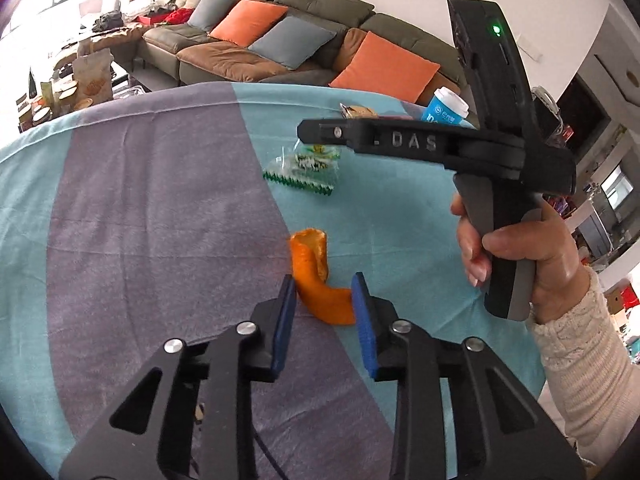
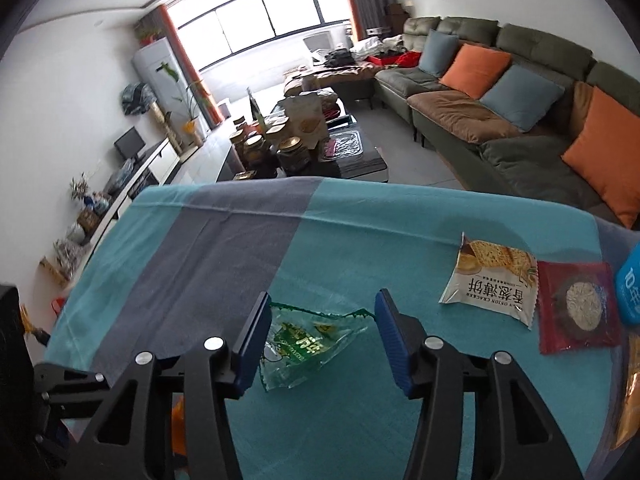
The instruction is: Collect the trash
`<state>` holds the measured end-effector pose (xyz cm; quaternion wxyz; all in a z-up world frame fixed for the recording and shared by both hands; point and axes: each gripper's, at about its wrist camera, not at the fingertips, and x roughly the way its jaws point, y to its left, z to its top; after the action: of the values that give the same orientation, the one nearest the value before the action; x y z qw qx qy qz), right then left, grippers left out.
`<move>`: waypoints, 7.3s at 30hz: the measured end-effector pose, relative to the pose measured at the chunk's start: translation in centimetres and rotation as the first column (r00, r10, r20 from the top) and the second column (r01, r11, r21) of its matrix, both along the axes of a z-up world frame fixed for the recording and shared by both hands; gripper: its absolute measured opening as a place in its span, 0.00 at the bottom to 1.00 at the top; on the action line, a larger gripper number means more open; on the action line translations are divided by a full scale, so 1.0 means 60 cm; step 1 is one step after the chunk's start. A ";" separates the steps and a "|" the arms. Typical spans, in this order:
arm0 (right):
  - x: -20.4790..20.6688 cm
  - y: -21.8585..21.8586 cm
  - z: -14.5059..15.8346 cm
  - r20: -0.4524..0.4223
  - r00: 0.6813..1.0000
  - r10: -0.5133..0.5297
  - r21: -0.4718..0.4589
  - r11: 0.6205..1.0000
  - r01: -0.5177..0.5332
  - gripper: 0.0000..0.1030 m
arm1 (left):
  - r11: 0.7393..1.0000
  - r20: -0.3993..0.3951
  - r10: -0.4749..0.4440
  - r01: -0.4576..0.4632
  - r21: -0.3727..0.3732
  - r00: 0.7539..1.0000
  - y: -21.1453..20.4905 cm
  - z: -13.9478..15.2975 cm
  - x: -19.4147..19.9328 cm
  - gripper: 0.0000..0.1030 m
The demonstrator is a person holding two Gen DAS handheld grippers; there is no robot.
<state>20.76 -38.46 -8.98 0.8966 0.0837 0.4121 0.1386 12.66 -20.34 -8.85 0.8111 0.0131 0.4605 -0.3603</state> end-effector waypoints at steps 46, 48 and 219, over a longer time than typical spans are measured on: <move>-0.140 0.360 0.093 0.143 0.906 0.398 0.200 0.885 -0.420 0.27 | 0.897 0.173 0.442 -0.438 -0.061 0.880 0.470 0.100 -0.148 0.18; -0.139 0.386 0.096 0.143 0.896 0.421 0.201 0.874 -0.443 0.27 | 0.884 0.176 0.467 -0.464 -0.063 0.866 0.491 0.102 -0.155 0.18; -0.385 0.284 0.092 0.519 0.843 -0.141 -0.020 0.984 0.177 0.94 | 0.771 0.643 0.557 -0.615 -0.166 0.525 0.373 0.130 -0.241 0.95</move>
<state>-2.32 -21.42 -3.43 0.9848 0.0472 0.1529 0.0670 -1.82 2.01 -1.06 0.9906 0.0168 0.1345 -0.0184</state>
